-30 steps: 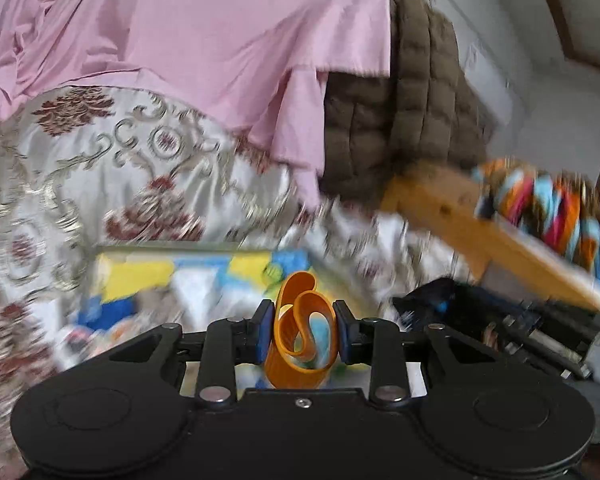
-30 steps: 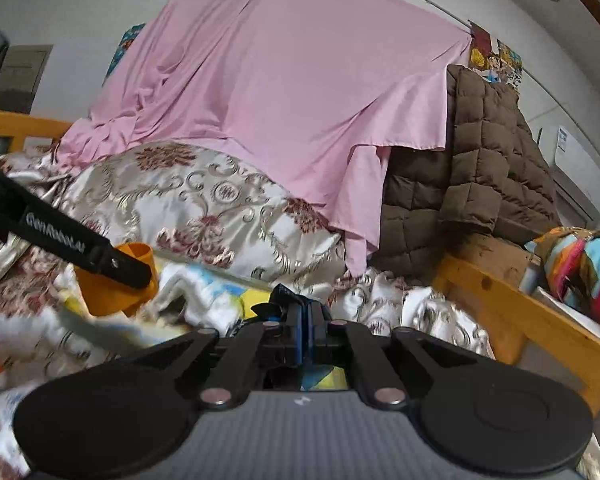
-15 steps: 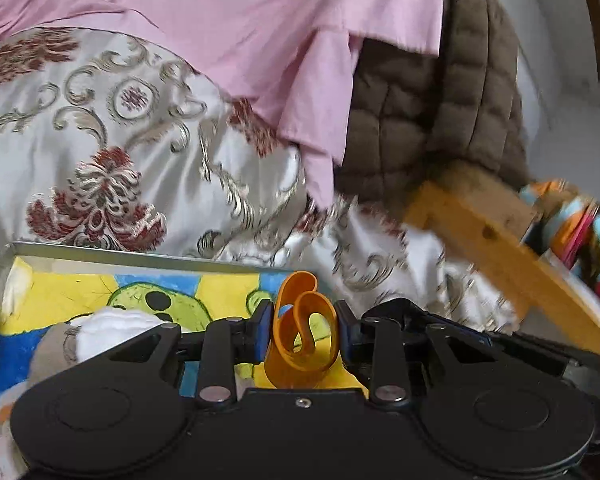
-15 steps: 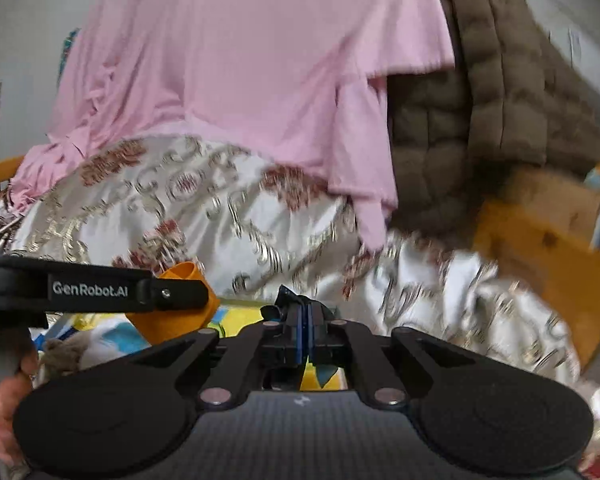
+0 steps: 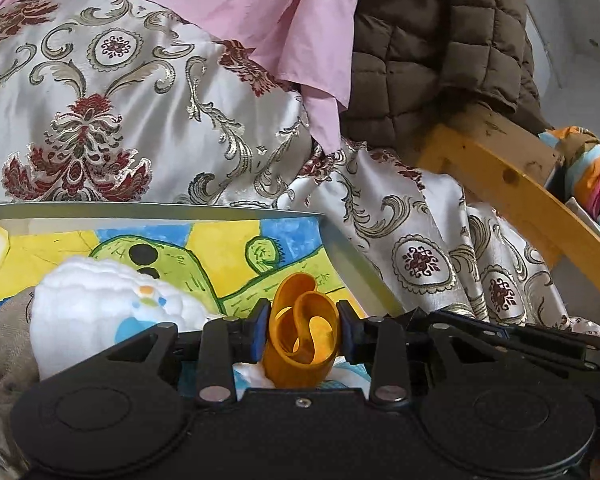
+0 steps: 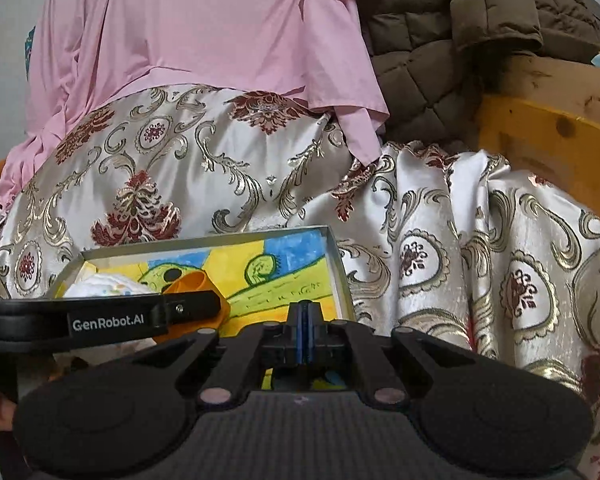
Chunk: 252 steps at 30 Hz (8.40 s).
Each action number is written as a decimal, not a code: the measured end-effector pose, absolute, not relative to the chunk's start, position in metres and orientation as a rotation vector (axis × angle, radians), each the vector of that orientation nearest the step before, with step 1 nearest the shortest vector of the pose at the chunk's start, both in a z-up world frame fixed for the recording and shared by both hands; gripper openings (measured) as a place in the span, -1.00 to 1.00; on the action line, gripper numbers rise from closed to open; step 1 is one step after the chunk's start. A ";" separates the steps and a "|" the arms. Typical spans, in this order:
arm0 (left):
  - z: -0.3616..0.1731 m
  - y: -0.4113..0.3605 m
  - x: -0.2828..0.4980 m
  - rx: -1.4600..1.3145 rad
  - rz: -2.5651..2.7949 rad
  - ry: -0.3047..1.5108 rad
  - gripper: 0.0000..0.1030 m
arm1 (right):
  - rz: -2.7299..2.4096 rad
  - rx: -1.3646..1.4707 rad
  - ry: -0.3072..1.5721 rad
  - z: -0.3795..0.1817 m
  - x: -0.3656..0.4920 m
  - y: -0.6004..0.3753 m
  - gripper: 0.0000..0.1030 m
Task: Organize soft objects
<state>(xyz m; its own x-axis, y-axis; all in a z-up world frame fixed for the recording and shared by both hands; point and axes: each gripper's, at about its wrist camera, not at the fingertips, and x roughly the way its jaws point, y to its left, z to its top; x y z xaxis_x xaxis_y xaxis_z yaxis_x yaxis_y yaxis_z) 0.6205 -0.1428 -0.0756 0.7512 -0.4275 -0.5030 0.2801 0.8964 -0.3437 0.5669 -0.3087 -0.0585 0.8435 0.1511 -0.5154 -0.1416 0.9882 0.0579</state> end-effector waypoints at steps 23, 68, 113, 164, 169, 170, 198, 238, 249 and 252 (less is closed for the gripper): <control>-0.033 -0.144 0.577 -0.152 -0.372 0.612 0.41 | 0.148 0.035 0.534 -0.029 0.527 -0.322 0.16; -0.036 -0.076 0.507 -0.225 -0.196 0.447 0.95 | -0.030 0.216 0.240 -0.020 0.387 -0.290 0.99; -0.093 -0.080 0.531 -0.236 -0.245 0.421 0.99 | 0.053 0.395 0.472 -0.055 0.487 -0.293 0.99; -0.051 -0.043 0.499 -0.494 -0.215 0.362 0.99 | -0.011 0.350 0.532 -0.039 0.444 -0.299 1.00; -0.032 -0.042 0.455 -0.388 -0.230 0.366 0.99 | -0.003 0.302 0.526 -0.031 0.420 -0.298 1.00; -0.029 -0.040 0.444 -0.377 -0.226 0.363 0.99 | 0.000 0.288 0.522 -0.029 0.414 -0.298 1.00; 0.000 -0.016 0.215 -0.245 -0.148 0.385 0.99 | -0.017 0.081 0.446 -0.008 0.242 -0.277 1.00; -0.015 -0.011 0.143 -0.209 0.092 0.410 0.99 | -0.025 -0.007 0.441 -0.022 0.150 -0.259 1.00; -0.017 -0.011 0.142 -0.230 0.087 0.419 0.99 | -0.030 0.001 0.450 -0.024 0.153 -0.262 1.00; -0.018 -0.011 0.142 -0.234 0.088 0.422 0.99 | -0.030 0.001 0.450 -0.025 0.153 -0.262 1.00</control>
